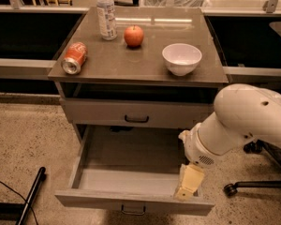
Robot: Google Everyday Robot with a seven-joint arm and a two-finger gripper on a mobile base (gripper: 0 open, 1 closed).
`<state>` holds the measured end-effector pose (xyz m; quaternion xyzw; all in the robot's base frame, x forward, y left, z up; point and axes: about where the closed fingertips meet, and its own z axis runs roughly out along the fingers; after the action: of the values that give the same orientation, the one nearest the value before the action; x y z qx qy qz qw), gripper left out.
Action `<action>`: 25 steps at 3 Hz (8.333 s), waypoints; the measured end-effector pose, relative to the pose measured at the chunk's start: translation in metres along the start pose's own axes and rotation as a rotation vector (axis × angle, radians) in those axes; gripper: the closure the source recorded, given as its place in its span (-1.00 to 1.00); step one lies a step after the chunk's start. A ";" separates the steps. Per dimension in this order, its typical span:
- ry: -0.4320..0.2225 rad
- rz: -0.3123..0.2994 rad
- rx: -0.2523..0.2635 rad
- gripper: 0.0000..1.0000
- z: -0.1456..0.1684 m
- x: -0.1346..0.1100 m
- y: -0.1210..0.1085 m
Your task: Close middle drawer
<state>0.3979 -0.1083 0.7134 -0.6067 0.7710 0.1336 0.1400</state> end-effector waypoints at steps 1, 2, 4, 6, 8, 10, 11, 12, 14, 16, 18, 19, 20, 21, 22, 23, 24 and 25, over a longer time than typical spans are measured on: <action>0.012 0.004 -0.029 -1.00 0.020 0.001 -0.006; 0.022 -0.088 -0.072 -1.00 0.104 0.036 0.023; -0.141 -0.170 -0.030 -0.64 0.223 0.059 0.032; -0.246 -0.160 0.005 0.31 0.253 0.055 0.024; -0.246 -0.160 0.005 0.81 0.253 0.055 0.024; -0.246 -0.160 0.005 -0.12 0.253 0.055 0.025; -0.246 -0.160 0.005 -0.74 0.253 0.055 0.025; -0.246 -0.160 0.005 -1.00 0.253 0.055 0.025; -0.251 -0.173 0.015 -1.00 0.247 0.054 0.026; -0.228 -0.278 0.053 -0.21 0.213 0.069 0.045; -0.221 -0.274 0.045 0.86 0.219 0.071 0.046; -0.192 -0.257 0.001 1.00 0.263 0.089 0.063; -0.187 -0.240 0.017 1.00 0.307 0.099 0.065; -0.198 -0.240 0.041 0.62 0.308 0.095 0.058; -0.197 -0.240 0.040 0.15 0.308 0.095 0.058; -0.197 -0.240 0.040 -0.29 0.308 0.095 0.058; -0.197 -0.240 0.040 -0.77 0.308 0.095 0.058; -0.197 -0.240 0.040 -1.00 0.308 0.095 0.058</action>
Offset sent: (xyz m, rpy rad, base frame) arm 0.0153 0.0445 -0.1955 0.0633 -0.2658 0.0882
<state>0.3366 -0.0647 0.3943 -0.6754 0.6781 0.1594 0.2422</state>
